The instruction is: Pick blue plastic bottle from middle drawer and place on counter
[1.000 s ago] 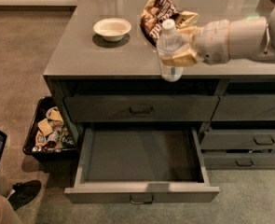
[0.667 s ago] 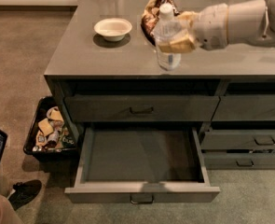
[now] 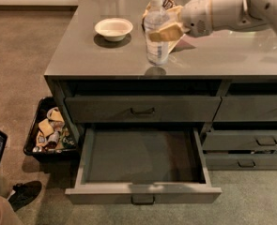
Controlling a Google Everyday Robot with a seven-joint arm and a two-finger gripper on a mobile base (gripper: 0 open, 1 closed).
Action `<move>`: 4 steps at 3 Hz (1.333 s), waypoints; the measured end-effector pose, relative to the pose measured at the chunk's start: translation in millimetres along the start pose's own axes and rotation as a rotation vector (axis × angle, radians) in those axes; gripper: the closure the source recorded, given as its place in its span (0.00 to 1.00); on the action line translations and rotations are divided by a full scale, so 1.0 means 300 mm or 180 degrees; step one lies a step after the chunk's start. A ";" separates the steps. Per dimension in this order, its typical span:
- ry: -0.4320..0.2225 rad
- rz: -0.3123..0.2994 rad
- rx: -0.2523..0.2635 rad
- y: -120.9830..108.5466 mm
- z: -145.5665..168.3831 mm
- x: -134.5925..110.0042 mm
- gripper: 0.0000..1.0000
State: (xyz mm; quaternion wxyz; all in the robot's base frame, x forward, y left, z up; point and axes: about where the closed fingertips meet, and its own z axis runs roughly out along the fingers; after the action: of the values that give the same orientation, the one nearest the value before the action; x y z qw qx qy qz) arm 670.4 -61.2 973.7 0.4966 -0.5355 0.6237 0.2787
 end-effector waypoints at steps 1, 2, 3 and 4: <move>-0.0023 0.0235 -0.0097 -0.038 0.038 0.018 1.00; -0.0118 0.0383 -0.0030 -0.046 0.040 0.024 1.00; -0.0253 0.0546 0.0172 -0.041 0.049 0.047 1.00; -0.0316 0.0684 0.0345 -0.044 0.079 0.080 1.00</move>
Offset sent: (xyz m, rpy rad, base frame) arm 0.0213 -0.0028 -0.0222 0.1385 0.1400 -0.1015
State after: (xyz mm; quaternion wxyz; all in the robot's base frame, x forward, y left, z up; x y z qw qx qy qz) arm 692.0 -53.3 945.7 0.5224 -0.4235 0.6663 0.3223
